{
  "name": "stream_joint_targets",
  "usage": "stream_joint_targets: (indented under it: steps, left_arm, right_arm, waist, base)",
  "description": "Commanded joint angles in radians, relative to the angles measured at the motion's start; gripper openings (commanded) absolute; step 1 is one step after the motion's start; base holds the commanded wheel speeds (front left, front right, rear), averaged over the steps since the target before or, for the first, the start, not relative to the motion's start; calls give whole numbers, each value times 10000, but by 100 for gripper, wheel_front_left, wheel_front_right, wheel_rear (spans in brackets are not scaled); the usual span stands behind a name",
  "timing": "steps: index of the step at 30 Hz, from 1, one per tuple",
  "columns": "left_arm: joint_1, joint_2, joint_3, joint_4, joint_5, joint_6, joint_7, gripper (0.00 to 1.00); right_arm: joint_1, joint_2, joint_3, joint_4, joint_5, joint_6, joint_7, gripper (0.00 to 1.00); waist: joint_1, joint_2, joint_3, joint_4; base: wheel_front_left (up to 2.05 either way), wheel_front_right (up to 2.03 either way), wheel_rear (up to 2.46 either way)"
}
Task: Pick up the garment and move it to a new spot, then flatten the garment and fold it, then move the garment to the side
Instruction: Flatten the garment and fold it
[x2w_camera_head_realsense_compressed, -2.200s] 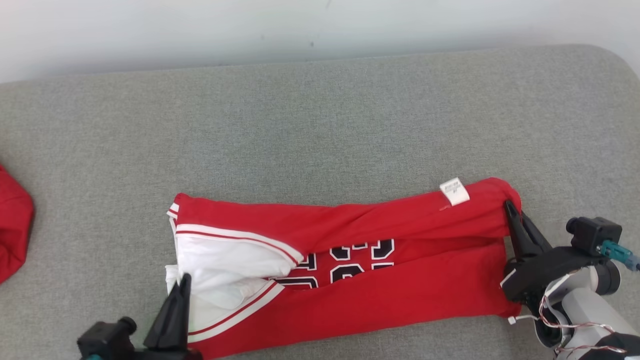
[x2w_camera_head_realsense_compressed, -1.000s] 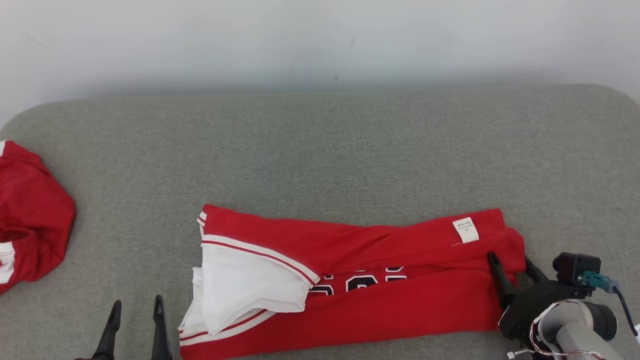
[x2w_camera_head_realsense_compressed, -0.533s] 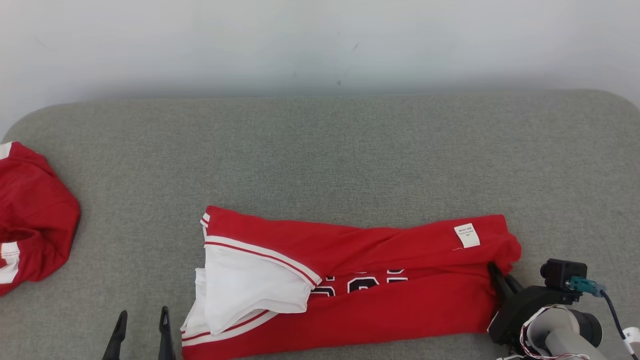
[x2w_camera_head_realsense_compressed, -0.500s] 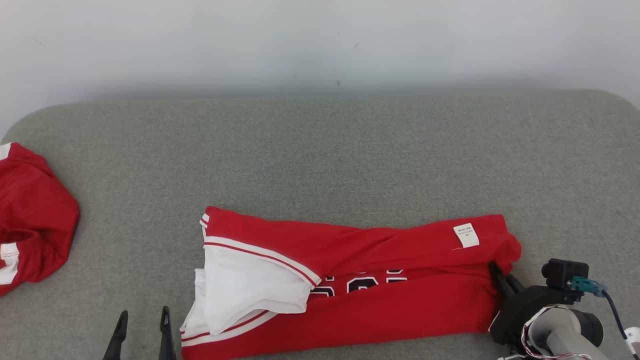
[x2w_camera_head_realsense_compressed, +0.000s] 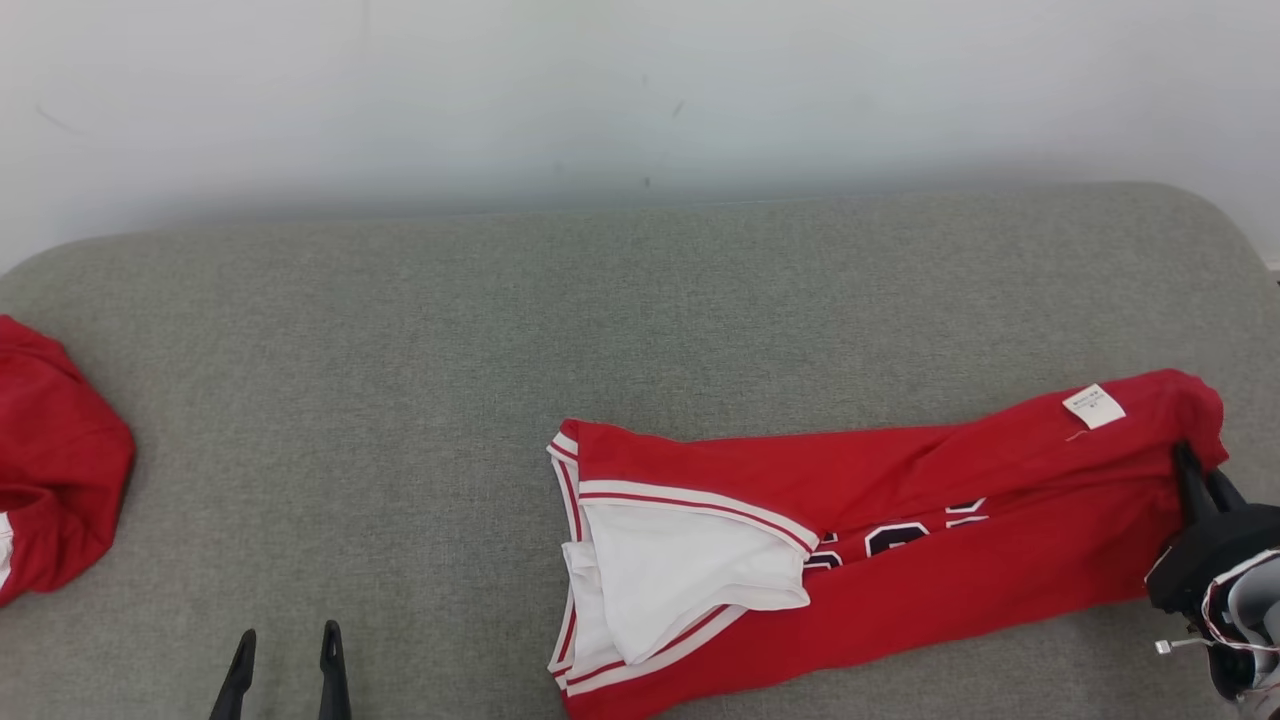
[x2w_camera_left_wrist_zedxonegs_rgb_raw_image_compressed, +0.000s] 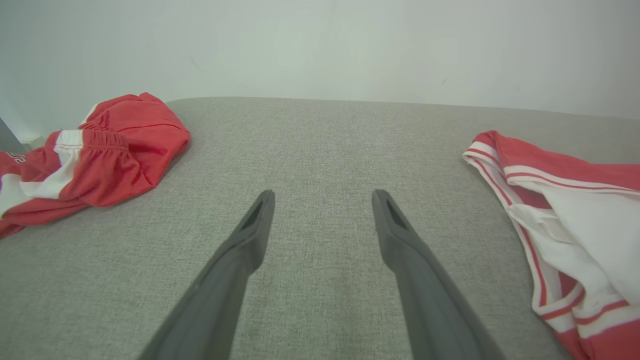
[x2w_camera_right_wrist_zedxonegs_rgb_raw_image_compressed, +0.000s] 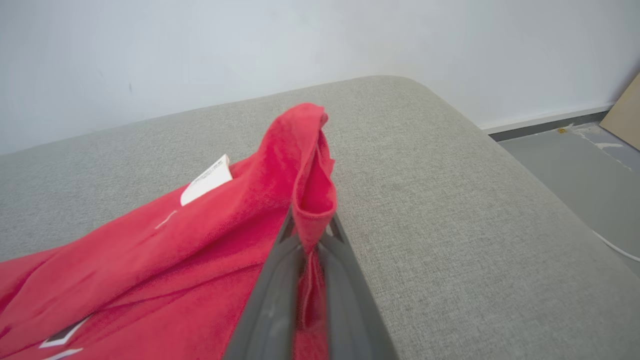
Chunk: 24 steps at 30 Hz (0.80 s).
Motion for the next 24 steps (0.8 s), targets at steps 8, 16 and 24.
stream_joint_targets:
  steps: [8,16,24]
  left_arm:
    - [240,-13,77,9,-33,100,-32,100]
    - [56,-13,66,59,24,52,-32,100]
    - [-293,-12,-274,138,-151,96,-32,100]
  right_arm:
    - [-239,355,286,-1360,-895,-28,-147,0]
    - [100,1396,1257,-4262,-1536,-27,831,0]
    - [536,2620,2134,-6568,-2007,-27,2065,0]
  waist:
    - [-1,-1,-80,-363]
    - [-1,-1,-22,-523]
    - [-1,-1,154,-134]
  base:
    - [0,0,0]
    - [0,0,0]
    - [0,0,0]
